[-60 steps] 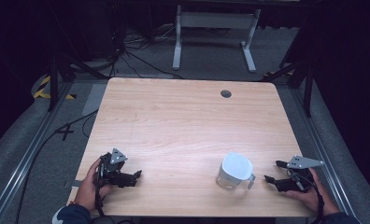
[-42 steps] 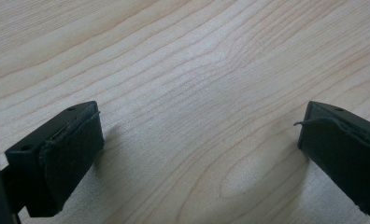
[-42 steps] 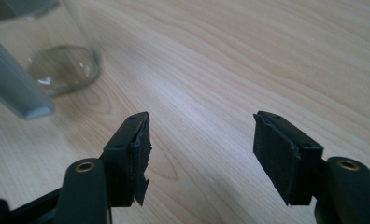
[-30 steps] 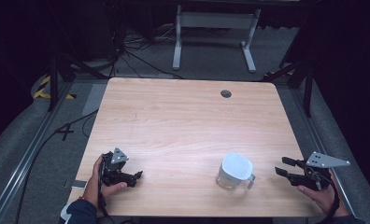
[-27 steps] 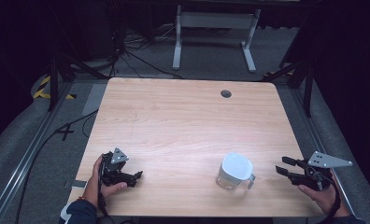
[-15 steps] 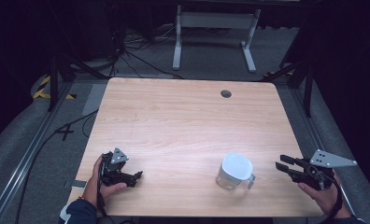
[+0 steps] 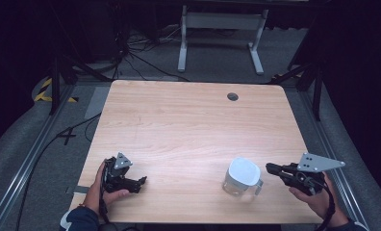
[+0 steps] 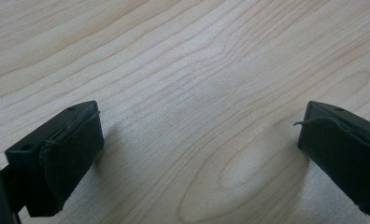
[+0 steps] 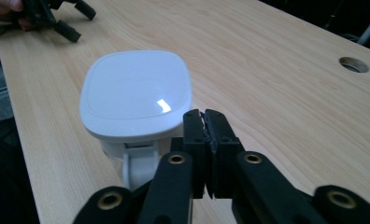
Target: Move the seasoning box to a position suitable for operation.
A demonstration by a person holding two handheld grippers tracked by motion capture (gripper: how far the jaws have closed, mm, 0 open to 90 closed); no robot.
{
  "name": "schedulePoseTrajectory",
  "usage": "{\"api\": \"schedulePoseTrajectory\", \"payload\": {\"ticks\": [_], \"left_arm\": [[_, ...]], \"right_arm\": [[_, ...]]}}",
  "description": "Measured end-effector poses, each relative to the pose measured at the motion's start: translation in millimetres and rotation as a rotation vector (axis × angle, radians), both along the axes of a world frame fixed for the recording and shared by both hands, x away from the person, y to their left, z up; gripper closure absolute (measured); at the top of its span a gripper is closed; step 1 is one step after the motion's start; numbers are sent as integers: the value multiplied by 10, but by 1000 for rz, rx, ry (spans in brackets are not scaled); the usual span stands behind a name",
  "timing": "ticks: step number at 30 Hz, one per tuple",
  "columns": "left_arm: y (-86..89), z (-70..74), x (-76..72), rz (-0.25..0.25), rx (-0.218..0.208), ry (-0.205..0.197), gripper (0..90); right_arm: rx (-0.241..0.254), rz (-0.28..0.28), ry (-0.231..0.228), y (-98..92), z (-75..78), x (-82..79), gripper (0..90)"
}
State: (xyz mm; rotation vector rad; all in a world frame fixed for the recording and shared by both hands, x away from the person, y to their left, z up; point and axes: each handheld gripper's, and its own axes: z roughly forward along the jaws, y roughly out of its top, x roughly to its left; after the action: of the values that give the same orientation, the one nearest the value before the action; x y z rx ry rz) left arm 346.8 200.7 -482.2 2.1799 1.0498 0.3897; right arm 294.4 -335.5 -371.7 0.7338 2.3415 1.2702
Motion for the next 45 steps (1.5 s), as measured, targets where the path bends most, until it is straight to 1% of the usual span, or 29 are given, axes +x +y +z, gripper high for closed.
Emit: {"api": "schedulePoseTrajectory", "payload": {"ticks": [3,4,7,11,14,17,20,22,26,28,29,30,31,32,33,34,35,36,37,38,39,40,41,42,45], "left_arm": [[0,0,0,0,0,0,4],[-1,0,-2,2,-2,2,4],[0,0,0,0,0,0,4],[1,1,0,-1,2,0,3],[0,0,0,0,0,0,3],[0,0,0,-1,1,0,4],[-2,0,-3,3,-1,2,4],[-1,1,-7,8,1,2,3],[8,4,-4,-2,-3,6,4],[30,23,-1,-3,13,9,22],[49,32,-2,2,9,8,45],[83,59,-2,7,15,17,90],[103,55,5,30,-4,-7,163],[133,77,18,49,2,-7,200],[133,77,18,49,2,-7,165],[139,106,16,48,-11,-10,165],[138,132,8,43,-17,-36,186],[125,196,9,33,-19,-61,233],[125,196,9,33,-19,-61,228],[70,269,17,33,-47,-68,242],[70,269,17,33,-47,-68,256],[22,317,35,8,-58,-82,256],[-36,351,47,-15,-73,-92,277],[-133,393,60,-43,-84,-109,290],[-419,495,77,-134,-96,-137,306]], "right_arm": [[-29,30,-2,124,-18,-1,891],[-34,27,-8,156,-18,1,892],[-28,28,-4,168,-15,8,892],[-19,31,-22,178,14,-22,893],[-5,59,-23,193,39,-49,893],[-13,82,-10,248,23,-75,893],[-10,94,-12,274,13,-80,893],[-10,97,-10,277,13,-88,894],[-5,97,-4,265,11,-90,894],[-2,98,-2,263,9,-88,894],[0,98,0,261,9,-87,894],[1,99,0,258,7,-87,894],[3,97,0,256,6,-90,894],[2,94,-4,257,3,-96,894],[2,94,-4,257,3,-96,894],[0,94,-6,258,3,-97,894],[2,95,-5,258,2,-102,894],[5,98,-10,250,-2,-106,894],[5,98,-10,250,-2,-106,894],[9,99,-6,242,-4,-106,894],[9,99,-6,242,-4,-106,894],[8,99,-8,243,-4,-106,894],[2,101,-14,247,-4,-107,894],[-1,103,-17,248,-3,-110,894],[-1,103,-17,244,-5,-118,894]]}}
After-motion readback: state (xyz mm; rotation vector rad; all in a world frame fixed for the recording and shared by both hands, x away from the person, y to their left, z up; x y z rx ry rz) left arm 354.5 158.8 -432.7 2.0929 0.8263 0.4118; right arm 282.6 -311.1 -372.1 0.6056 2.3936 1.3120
